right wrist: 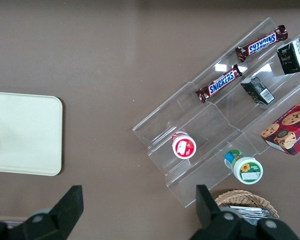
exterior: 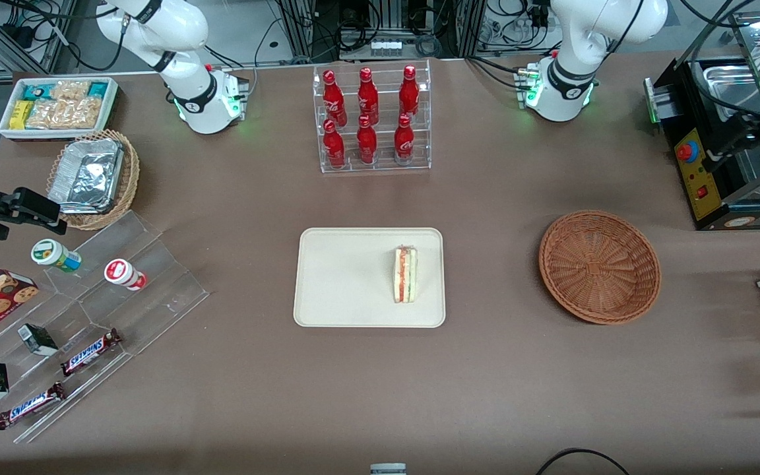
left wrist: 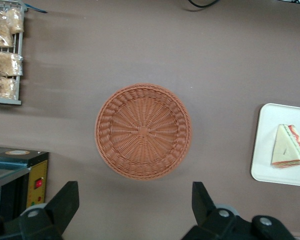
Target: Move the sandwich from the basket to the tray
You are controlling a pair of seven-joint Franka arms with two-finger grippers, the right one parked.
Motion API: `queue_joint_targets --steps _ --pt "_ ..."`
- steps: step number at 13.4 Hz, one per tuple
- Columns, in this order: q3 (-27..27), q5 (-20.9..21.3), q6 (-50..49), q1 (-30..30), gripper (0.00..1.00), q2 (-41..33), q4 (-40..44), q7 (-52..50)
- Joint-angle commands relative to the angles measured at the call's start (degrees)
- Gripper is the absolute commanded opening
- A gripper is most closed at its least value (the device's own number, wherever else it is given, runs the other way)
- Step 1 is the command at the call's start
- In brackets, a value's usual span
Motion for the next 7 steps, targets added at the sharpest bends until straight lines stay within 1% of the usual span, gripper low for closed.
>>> queue_joint_targets --steps 1,3,4,5,7 --pt "-11.48 -4.14 -1.41 11.31 1.00 5.64 5.13 -0.09" --pt "-19.38 -5.46 -1.33 18.78 1.00 6.70 5.14 -0.09" --pt "-23.86 -5.47 -1.33 23.00 1.00 7.32 5.22 -0.18" --pt "-27.30 -5.47 -1.33 25.74 1.00 7.50 5.14 -0.18" --pt "-28.12 -5.38 -1.41 25.94 1.00 7.94 5.05 -1.14"
